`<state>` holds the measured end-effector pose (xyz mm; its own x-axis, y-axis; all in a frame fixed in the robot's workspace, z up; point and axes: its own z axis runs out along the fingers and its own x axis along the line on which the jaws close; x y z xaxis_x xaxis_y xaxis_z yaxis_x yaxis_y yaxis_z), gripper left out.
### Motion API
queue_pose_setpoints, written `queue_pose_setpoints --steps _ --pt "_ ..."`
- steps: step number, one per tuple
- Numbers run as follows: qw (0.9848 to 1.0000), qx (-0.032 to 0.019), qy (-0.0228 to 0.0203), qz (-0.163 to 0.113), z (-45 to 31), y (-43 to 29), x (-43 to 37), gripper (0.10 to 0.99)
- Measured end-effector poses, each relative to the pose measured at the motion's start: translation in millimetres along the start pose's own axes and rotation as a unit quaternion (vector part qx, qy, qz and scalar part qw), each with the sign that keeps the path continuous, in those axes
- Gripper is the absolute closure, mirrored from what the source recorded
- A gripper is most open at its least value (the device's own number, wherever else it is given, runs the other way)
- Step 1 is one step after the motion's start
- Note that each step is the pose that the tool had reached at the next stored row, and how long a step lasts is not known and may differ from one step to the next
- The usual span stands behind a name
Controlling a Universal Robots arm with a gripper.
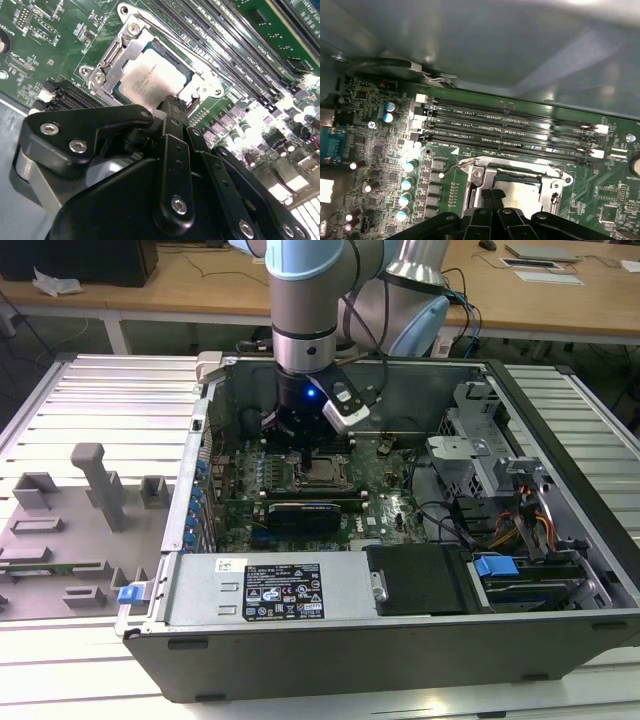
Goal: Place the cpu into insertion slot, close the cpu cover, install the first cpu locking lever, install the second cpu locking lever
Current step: 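Close the cpu cover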
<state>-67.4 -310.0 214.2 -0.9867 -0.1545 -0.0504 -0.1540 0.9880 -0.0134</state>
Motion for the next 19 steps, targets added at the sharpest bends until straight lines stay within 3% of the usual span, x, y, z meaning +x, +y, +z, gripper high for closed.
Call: queue_pose_setpoints --steps 2,6,10,13,17,19 --pt "1.0000 -0.0001 0.0008 0.000 0.2 -0.8 -4.5 0.980" --pt "1.0000 -0.0010 0.0069 0.000 1.1 -5.3 -22.4 0.980" --pt "1.0000 -0.0010 0.0075 0.000 -0.1 -8.0 -22.6 0.980" --pt "1.0000 -0.0009 0.0066 0.000 -17.0 -8.2 -23.6 0.980" --pt "1.0000 -0.0008 0.0062 0.000 -29.5 -8.4 -24.1 0.980" --pt "1.0000 -0.0008 0.0060 0.000 -31.2 -8.4 -24.3 0.980"
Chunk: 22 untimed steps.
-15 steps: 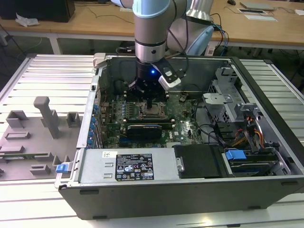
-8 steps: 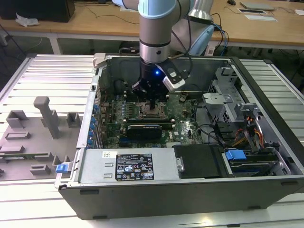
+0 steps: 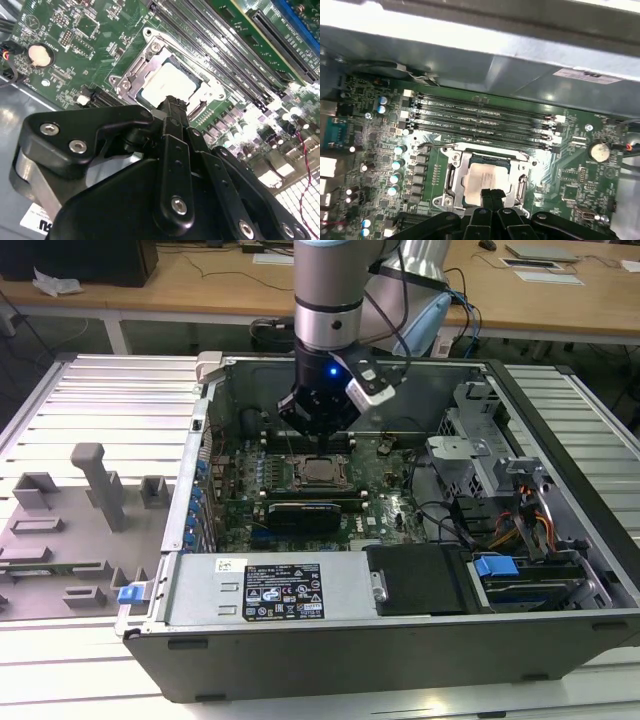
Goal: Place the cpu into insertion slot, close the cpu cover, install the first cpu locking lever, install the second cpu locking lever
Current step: 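Close the cpu cover, then install the first cpu locking lever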
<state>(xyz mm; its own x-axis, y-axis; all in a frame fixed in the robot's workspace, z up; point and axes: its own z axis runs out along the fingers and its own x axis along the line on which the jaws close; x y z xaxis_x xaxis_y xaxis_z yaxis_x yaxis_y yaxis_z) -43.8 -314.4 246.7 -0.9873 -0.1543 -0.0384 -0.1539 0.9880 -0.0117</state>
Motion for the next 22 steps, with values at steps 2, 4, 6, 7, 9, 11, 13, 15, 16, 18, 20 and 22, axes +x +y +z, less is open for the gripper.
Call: queue_pose_setpoints --steps 2,4,6,7,9,11,13,15,16,18,20,22 --pt "1.0000 0.0000 0.0001 0.000 -0.1 0.0 0.0 0.980" --pt "1.0000 0.0002 0.0001 0.000 -0.1 0.0 0.0 0.980" --pt "1.0000 0.0002 0.0001 0.000 -0.1 0.0 0.0 0.980" --pt "1.0000 0.0002 0.0001 0.000 -0.1 0.0 0.0 0.980" --pt "1.0000 0.0002 0.0001 0.000 -0.1 0.0 0.0 0.980" --pt "1.0000 0.0002 0.0001 0.000 -0.1 0.0 0.0 0.980" --pt "1.0000 0.0003 0.0001 0.000 -0.1 0.0 0.0 0.980" --pt "1.0000 0.0003 0.0001 0.000 -0.1 0.1 0.3 0.980" --pt "1.0000 0.0002 0.0000 0.000 -0.1 0.3 1.3 0.980" --pt "1.0000 0.0003 0.0001 0.000 -0.4 1.1 7.3 0.980" --pt "1.0000 0.0003 0.0000 0.000 -0.6 1.9 12.6 0.980" --pt "1.0000 0.0003 0.0000 0.000 -0.8 2.9 18.8 0.980"
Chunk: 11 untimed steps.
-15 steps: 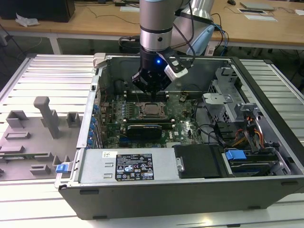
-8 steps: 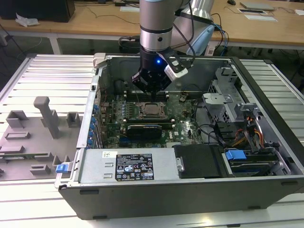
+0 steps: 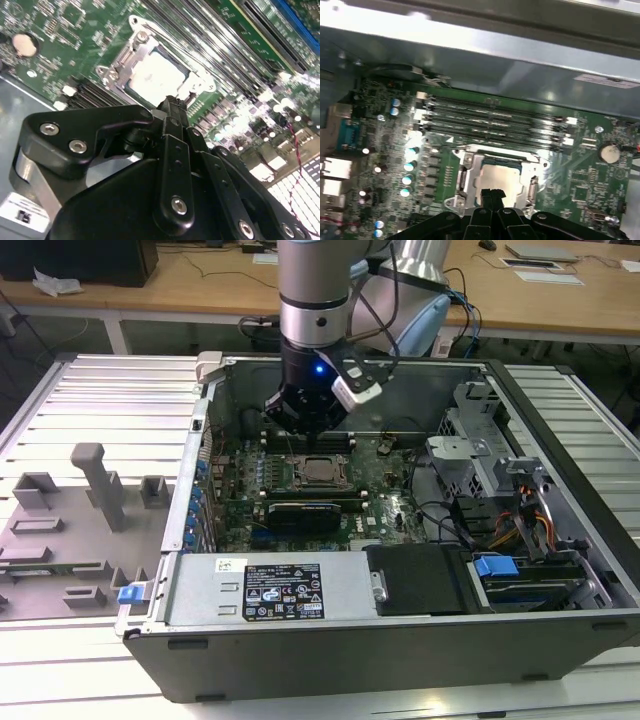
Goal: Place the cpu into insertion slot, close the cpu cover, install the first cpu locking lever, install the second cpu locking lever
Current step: 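Install the first cpu locking lever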
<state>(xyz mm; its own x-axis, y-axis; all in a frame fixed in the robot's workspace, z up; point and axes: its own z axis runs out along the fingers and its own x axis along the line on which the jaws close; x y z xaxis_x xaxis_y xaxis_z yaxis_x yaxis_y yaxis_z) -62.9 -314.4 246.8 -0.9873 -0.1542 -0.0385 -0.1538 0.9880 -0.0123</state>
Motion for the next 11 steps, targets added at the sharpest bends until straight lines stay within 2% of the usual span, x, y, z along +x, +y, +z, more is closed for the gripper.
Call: queue_pose_setpoints --steps 2,3,8,11 --pt "1.0000 0.0001 -0.0002 0.000 -0.7 2.5 16.2 0.980" --pt "1.0000 0.0001 -0.0003 0.000 -0.9 3.2 20.7 0.980" --pt "1.0000 0.0001 -0.0005 0.000 -1.4 5.5 35.1 0.980" --pt "1.0000 0.0001 -0.0006 0.000 -1.6 5.7 36.4 0.980"
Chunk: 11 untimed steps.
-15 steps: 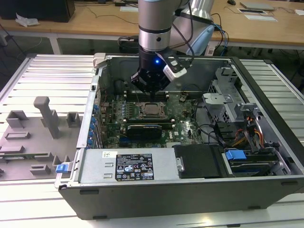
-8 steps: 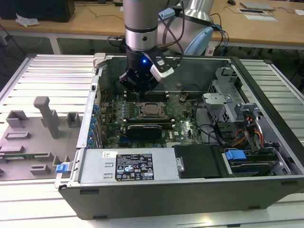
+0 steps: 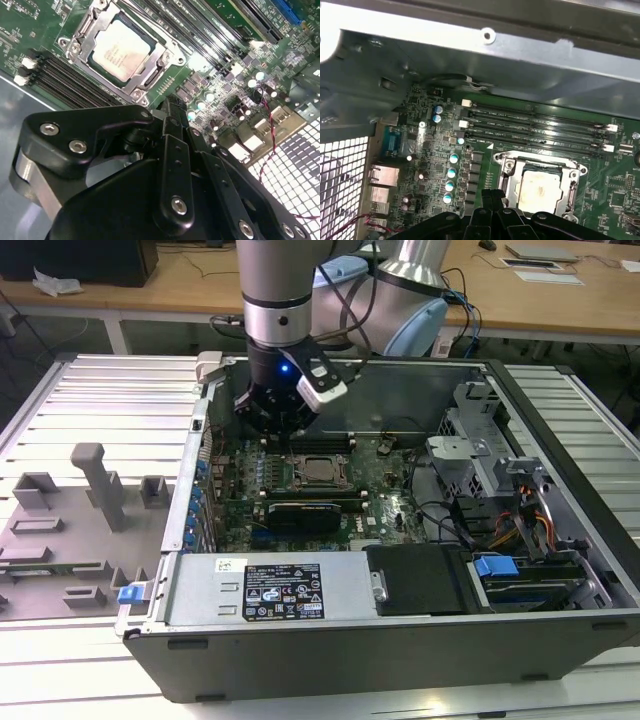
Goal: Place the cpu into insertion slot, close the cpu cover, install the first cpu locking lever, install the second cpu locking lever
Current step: 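Install the first cpu locking lever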
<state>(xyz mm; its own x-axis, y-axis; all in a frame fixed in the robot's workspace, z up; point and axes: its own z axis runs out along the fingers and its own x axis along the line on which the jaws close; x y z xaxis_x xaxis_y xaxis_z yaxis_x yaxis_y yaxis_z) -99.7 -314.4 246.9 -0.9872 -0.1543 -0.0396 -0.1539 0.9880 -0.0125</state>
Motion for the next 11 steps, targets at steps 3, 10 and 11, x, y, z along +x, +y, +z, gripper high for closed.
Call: queue_pose_setpoints --steps 3,10,11 --pt "1.0000 0.0002 -0.0008 0.000 -3.4 0.4 0.1 0.980" --pt "1.0000 -0.0056 -0.0073 0.001 -8.0 1.9 8.0 0.980" --pt "0.9998 -0.0154 -0.0098 0.001 -8.0 2.0 9.0 0.980"
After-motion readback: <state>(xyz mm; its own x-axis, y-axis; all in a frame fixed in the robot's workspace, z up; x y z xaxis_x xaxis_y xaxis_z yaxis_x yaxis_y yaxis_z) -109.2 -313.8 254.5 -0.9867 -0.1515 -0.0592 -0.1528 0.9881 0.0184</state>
